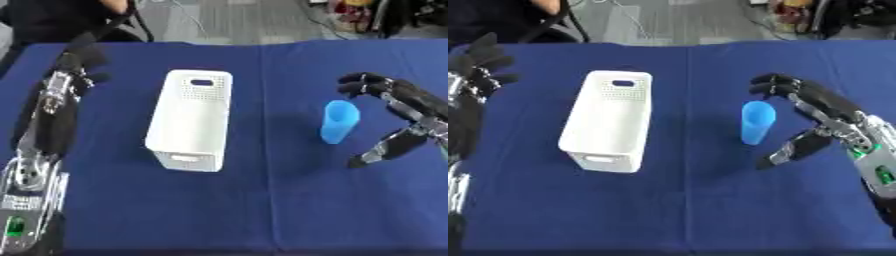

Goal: Pick up objects on the table and place them in the box.

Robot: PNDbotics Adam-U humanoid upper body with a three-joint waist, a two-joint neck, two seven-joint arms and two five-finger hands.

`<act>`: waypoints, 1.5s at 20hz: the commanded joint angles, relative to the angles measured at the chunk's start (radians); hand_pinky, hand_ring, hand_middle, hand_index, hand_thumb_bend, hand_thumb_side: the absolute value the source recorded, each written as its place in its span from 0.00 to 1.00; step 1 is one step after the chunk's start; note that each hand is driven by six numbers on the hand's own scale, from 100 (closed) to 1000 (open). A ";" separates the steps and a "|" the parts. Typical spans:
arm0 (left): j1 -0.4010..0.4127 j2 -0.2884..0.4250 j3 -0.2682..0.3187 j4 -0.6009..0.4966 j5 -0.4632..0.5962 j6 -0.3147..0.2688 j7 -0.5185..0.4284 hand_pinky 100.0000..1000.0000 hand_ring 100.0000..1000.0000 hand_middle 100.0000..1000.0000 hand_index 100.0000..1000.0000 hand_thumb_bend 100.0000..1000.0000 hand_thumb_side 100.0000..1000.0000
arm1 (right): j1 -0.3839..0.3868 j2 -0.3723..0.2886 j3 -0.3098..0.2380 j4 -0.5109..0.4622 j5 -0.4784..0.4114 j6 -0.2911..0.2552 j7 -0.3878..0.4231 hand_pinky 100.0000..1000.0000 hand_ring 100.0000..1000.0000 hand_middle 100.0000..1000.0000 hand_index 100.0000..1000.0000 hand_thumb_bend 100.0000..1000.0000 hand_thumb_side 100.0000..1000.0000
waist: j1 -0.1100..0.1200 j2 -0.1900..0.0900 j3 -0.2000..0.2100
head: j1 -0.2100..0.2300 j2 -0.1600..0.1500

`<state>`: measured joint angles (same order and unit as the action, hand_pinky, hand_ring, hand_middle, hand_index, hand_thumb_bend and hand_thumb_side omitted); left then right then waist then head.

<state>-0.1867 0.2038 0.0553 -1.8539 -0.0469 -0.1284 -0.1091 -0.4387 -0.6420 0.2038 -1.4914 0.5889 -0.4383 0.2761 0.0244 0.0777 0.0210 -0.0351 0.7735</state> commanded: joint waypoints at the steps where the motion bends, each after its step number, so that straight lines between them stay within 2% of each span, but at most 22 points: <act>1: -0.016 0.003 -0.003 -0.012 0.000 0.000 -0.005 0.77 0.86 0.99 0.82 0.02 1.00 | -0.032 -0.033 -0.008 0.017 0.002 -0.007 0.000 0.71 0.68 0.88 0.87 0.99 0.43 | 0.000 -0.006 0.003 | -0.011 -0.004; 6: -0.020 0.002 -0.004 -0.013 -0.001 -0.001 -0.008 0.77 0.86 0.99 0.82 0.01 1.00 | -0.052 -0.039 -0.015 0.057 -0.005 -0.010 -0.005 0.71 0.68 0.89 0.86 1.00 0.43 | 0.002 0.001 0.005 | -0.012 -0.004; 7: -0.021 0.002 -0.004 -0.014 -0.002 -0.001 -0.008 0.77 0.86 0.99 0.82 0.01 1.00 | -0.054 -0.041 -0.017 0.063 -0.006 -0.011 -0.007 0.71 0.68 0.89 0.86 1.00 0.46 | 0.003 0.002 0.005 | -0.012 -0.004; 8: -0.021 0.002 -0.004 -0.014 -0.002 -0.001 -0.009 0.77 0.86 0.98 0.82 0.01 1.00 | -0.056 -0.043 -0.018 0.068 -0.007 -0.012 -0.008 0.71 0.68 0.89 0.86 1.00 0.43 | 0.003 0.003 0.005 | -0.012 -0.004; 18: -0.027 0.002 -0.008 -0.014 -0.006 -0.001 -0.018 0.77 0.86 0.98 0.82 0.00 1.00 | -0.063 -0.059 -0.026 0.124 0.004 -0.014 -0.019 0.70 0.67 0.89 0.86 0.99 0.41 | 0.008 0.012 0.004 | -0.010 -0.004; 30: -0.035 -0.004 -0.011 -0.015 -0.008 -0.003 -0.028 0.78 0.86 0.99 0.81 0.00 1.00 | -0.121 -0.038 -0.008 0.282 0.085 -0.038 -0.042 0.70 0.67 0.88 0.86 0.98 0.38 | 0.017 0.024 0.007 | -0.013 -0.004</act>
<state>-0.2080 0.1952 0.0456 -1.8540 -0.0516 -0.1306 -0.1343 -0.5362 -0.6662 0.1989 -1.2126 0.6660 -0.4715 0.2400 0.0429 0.1113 0.0269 -0.0360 0.7735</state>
